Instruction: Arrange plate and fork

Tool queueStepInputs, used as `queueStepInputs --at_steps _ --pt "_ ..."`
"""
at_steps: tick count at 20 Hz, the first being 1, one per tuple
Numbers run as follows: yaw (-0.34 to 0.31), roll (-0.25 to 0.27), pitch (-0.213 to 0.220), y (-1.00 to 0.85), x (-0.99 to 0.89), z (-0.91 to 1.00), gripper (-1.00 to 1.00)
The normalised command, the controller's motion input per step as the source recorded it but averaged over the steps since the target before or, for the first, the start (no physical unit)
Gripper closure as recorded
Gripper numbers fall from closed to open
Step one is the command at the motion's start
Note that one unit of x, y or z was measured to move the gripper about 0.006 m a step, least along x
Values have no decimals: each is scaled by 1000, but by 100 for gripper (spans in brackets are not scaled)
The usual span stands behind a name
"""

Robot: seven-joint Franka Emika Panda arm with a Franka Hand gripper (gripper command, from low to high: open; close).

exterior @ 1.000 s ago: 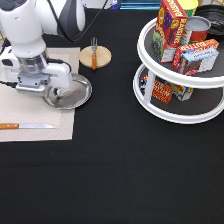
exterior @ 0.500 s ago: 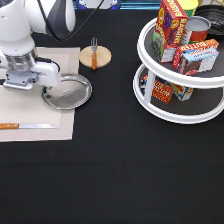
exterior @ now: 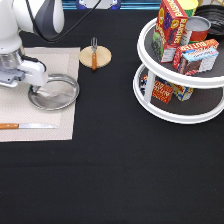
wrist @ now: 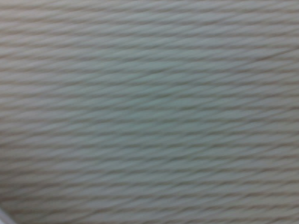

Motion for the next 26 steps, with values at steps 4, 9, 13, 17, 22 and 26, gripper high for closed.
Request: queueStepInputs --at_steps 4,9,13,17,22,26 --pt "41 34 61 -792 419 243 -100" --pt "40 47 45 -809 400 258 -100" --pt "35 57 30 -840 341 280 -100" --pt "36 79 35 -779 289 229 -100" --pt "45 16 10 138 -65 434 -100" --pt "116 12 2 666 -90 714 -100"
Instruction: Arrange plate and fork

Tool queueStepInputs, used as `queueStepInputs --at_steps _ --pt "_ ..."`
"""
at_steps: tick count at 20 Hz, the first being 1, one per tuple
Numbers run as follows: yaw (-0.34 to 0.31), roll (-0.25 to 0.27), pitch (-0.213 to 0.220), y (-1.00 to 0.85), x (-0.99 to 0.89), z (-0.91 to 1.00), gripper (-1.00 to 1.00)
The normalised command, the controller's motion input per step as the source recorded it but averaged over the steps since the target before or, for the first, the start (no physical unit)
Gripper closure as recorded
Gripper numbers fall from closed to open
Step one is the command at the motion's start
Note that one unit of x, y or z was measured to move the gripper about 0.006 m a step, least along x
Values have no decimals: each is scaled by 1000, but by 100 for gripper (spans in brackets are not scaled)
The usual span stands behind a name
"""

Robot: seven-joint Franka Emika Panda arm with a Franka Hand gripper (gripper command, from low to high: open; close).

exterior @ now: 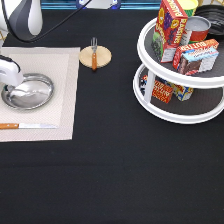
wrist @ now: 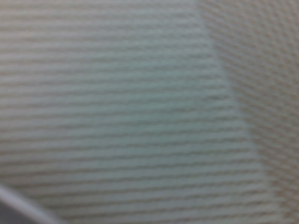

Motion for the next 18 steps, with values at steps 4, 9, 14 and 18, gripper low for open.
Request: queueStepInputs --at_steps 4,9,14,18 --pt "98 15 13 757 -11 816 -100" --pt "83 1 0 837 -97 681 -100" --pt "67 0 -46 878 -411 502 -100" --pt "68 0 -76 808 -606 389 -100"
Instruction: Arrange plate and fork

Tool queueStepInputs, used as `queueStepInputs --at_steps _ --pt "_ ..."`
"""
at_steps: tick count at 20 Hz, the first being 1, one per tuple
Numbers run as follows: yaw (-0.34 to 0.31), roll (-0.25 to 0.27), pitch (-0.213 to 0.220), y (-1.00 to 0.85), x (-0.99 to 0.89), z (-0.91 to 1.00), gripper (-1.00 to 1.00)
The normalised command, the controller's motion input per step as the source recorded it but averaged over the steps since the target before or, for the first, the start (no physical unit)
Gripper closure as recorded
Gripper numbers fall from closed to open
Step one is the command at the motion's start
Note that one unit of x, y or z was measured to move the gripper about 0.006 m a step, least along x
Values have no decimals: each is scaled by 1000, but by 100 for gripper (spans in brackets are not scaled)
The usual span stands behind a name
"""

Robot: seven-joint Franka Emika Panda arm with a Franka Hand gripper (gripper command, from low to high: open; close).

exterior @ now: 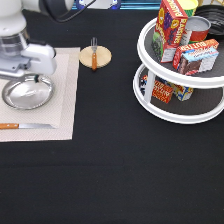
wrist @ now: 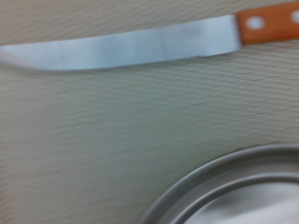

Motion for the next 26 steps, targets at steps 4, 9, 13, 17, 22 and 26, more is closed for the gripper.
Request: queueStepInputs --at_steps 4,9,13,17,22,26 --pt "54 0 -98 783 -667 162 -100" --pt "41 0 -77 738 -800 0 -100" --pt "36 0 -93 684 -870 0 -100" --pt "33 0 -119 646 -896 0 -100" --pt "30 0 -93 508 -974 -86 -100" --pt "0 0 -60 380 -1000 -436 -100"
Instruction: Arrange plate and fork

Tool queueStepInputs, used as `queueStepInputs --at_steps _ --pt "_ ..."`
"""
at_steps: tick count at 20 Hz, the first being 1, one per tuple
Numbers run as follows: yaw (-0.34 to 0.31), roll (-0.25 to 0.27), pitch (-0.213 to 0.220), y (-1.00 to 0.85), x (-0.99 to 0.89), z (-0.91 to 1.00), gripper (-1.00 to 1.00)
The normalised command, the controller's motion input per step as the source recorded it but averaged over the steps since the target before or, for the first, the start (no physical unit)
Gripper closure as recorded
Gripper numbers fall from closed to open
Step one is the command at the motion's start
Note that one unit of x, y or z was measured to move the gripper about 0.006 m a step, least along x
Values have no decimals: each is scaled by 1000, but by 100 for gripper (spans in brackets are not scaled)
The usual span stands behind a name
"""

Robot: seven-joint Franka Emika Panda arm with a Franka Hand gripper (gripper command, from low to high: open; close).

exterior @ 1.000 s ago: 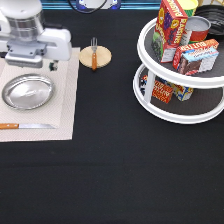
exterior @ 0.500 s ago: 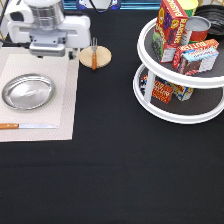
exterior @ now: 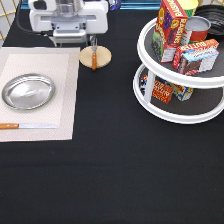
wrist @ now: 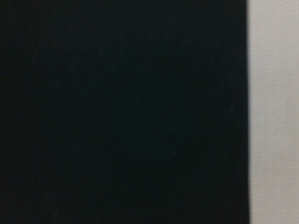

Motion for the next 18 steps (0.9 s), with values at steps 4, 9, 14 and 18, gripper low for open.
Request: queueStepInputs --at_steps 4,9,14,18 --pt "0 0 -77 281 -1000 -645 -100" --pt "0 0 -107 249 -1000 -698 -100" --pt "9 0 -152 212 -894 -398 -100" --pt "1 0 -136 94 -249 -234 -100"
